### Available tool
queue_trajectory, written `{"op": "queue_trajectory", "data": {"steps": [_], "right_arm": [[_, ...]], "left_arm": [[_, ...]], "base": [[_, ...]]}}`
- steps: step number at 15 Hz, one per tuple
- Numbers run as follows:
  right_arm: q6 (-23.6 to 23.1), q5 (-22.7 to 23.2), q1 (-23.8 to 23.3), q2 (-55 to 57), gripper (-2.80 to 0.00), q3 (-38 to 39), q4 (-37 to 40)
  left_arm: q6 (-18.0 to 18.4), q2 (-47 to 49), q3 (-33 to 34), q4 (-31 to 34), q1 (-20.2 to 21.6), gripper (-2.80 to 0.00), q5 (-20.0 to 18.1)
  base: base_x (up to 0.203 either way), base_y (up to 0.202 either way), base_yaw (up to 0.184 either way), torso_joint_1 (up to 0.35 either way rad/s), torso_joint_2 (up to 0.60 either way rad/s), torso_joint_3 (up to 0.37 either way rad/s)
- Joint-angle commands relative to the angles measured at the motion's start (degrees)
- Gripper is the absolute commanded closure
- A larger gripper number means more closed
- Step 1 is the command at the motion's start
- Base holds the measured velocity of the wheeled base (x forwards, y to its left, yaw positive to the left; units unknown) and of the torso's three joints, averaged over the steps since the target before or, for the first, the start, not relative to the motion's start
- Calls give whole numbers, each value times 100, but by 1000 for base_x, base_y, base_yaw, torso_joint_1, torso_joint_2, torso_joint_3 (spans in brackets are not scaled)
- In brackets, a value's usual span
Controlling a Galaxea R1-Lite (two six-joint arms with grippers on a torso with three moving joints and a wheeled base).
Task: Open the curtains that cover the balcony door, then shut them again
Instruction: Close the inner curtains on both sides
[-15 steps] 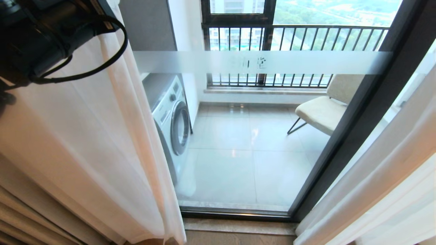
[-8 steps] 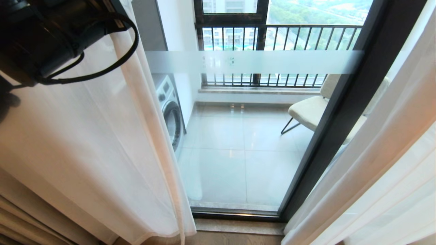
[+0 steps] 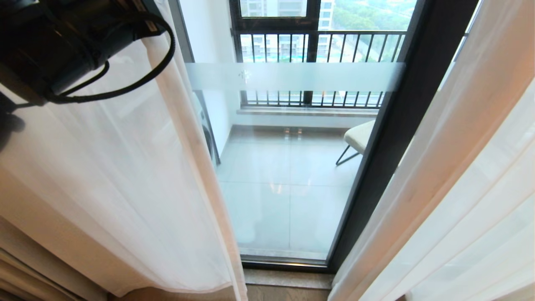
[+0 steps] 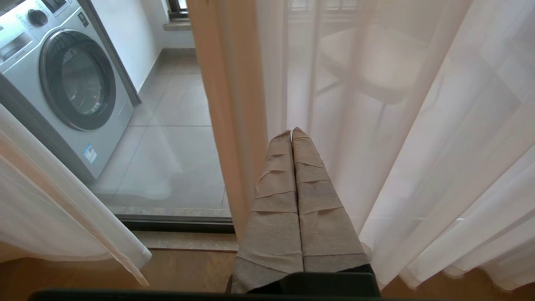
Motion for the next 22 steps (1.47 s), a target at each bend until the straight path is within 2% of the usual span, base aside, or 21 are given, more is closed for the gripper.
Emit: {"op": "queue_trajectory", "data": {"steps": [1, 7, 11, 22], "right_arm": [[0, -2, 0, -2, 0, 0, -2], [0, -2, 0, -2, 0, 0, -2], [0, -2, 0, -2, 0, 0, -2], [0, -2, -8, -2, 0, 0, -2]], "left_arm": [[-7, -42, 0, -18, -102, 0, 6], [-2, -204, 47, 29, -289, 0, 56], [-2, -403, 53, 536, -377, 0, 56], [-2, -487, 88, 571, -611, 0, 56]], "base": [[0, -191, 2, 3, 3, -1], [0, -190, 3, 4, 2, 1], [0, -193, 2, 5, 1, 1], [0, -191, 3, 4, 3, 3]]}}
